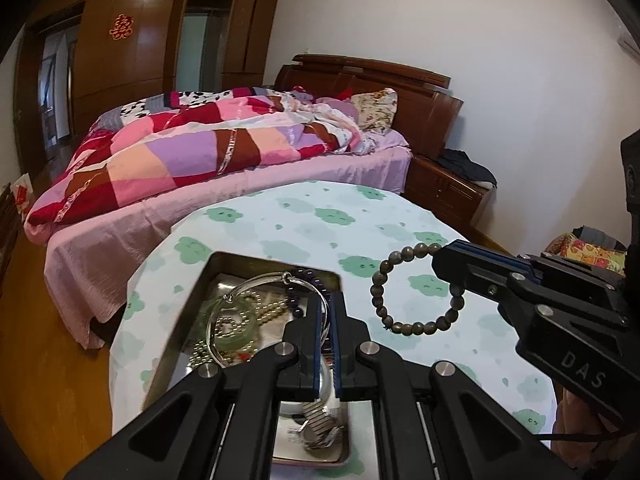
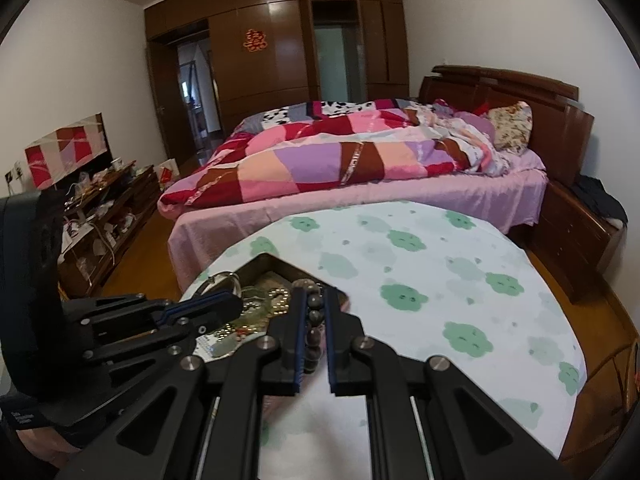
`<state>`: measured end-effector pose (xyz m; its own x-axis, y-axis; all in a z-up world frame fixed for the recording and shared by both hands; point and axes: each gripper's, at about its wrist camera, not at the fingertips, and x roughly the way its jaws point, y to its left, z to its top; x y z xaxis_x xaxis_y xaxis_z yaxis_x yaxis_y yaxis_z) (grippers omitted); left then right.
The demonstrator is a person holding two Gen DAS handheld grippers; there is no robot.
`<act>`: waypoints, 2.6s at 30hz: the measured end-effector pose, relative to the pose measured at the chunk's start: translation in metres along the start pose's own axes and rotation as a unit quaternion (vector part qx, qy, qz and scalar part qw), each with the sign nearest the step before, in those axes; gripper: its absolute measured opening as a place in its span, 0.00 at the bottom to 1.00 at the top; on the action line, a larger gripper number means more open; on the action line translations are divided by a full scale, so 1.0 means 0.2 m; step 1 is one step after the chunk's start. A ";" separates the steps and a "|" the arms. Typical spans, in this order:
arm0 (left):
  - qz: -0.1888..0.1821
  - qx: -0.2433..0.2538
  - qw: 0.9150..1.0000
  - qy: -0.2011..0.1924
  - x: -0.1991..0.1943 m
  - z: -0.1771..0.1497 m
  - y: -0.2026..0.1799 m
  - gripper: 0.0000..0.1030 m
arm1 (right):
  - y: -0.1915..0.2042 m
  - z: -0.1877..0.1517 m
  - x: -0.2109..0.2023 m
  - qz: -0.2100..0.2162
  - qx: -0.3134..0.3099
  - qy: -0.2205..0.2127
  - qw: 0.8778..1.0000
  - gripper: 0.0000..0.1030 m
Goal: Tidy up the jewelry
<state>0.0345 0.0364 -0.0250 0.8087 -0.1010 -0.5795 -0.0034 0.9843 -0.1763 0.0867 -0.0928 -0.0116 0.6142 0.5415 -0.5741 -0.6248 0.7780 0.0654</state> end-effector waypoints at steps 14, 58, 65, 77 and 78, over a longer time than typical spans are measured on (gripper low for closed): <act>0.027 -0.023 0.999 0.007 0.01 -0.04 0.15 0.03 | 0.17 -0.01 0.09 0.025 -0.025 0.015 0.999 0.09; 0.032 -0.051 0.997 0.055 0.16 -0.14 0.27 0.05 | 0.25 -0.18 0.37 0.040 -0.028 0.103 0.993 0.19; 0.063 -0.081 0.995 0.020 0.06 -0.11 0.34 0.69 | 0.16 -0.14 0.28 0.020 0.007 0.081 0.996 0.51; 0.089 -0.068 0.993 -0.037 -0.13 -0.02 0.32 0.73 | 0.17 -0.06 0.09 -0.014 -0.007 0.013 1.000 0.67; 0.090 -0.067 0.993 -0.039 -0.13 -0.01 0.32 0.73 | 0.17 -0.06 0.08 -0.013 -0.007 0.011 1.000 0.67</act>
<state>0.0115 0.1025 -0.0226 0.8307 0.0904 -0.5493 -0.2254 0.9568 -0.1834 0.0697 -0.0610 -0.0293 0.6202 0.5132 -0.5932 -0.6146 0.7879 0.0391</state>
